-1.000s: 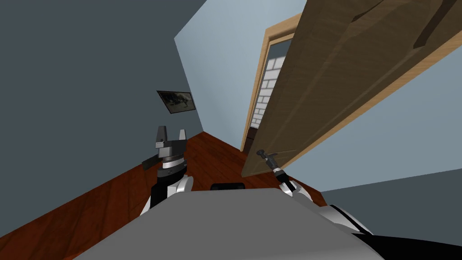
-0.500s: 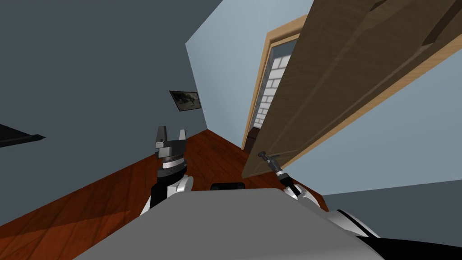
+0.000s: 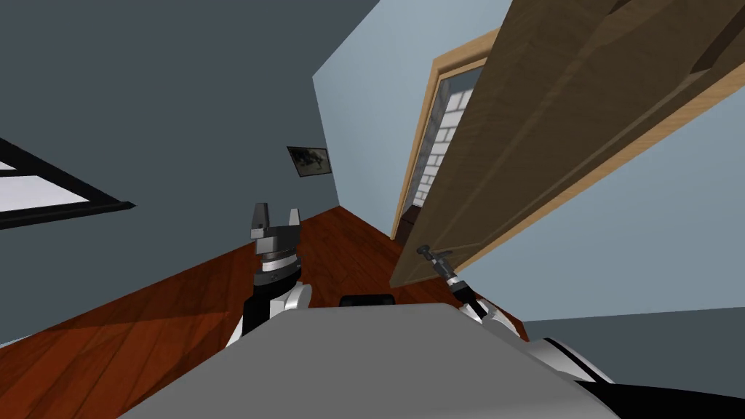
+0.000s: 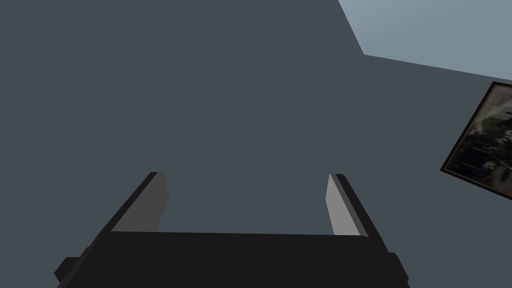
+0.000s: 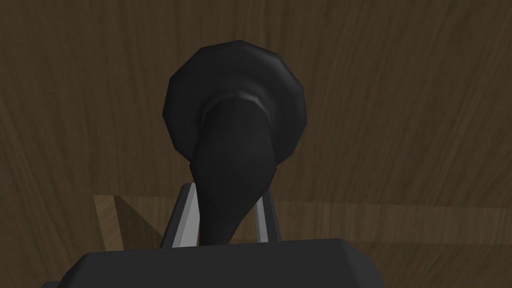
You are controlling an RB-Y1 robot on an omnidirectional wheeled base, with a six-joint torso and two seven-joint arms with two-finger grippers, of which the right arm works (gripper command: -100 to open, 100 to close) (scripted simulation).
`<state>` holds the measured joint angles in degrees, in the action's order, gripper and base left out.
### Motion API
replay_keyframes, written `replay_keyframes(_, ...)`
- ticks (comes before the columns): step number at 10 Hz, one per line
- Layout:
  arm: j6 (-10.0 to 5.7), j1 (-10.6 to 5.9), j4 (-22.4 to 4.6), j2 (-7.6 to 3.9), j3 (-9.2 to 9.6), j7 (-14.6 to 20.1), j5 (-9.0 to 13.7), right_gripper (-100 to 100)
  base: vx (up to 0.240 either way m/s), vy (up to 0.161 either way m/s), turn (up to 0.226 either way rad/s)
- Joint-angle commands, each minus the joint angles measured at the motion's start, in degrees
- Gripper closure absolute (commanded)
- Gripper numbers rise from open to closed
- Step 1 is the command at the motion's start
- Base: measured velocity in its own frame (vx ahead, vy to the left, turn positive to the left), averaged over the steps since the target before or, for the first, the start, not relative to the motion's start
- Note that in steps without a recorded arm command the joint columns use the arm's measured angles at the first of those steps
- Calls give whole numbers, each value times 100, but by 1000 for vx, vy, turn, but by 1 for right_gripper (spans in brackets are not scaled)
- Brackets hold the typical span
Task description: Pull the door open
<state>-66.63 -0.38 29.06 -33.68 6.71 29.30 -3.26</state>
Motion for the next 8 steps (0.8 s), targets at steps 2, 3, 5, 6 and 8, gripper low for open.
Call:
replay_keyframes(2, -178, 15, -138, -42, 10, 16, -5, 100, -224, -118, 193)
replay_keyframes(3, -235, 26, -170, -57, 12, 23, -5, 100, -237, -90, 202)
replay_keyframes(5, -340, 47, -229, -86, 15, 37, -4, 100, -214, -119, 181)
replay_keyframes(6, -384, 56, -254, -99, 16, 42, -4, 100, -220, -123, 183)
replay_keyframes(8, -396, 51, -280, -82, 32, 47, -13, 100, -162, -71, 103)
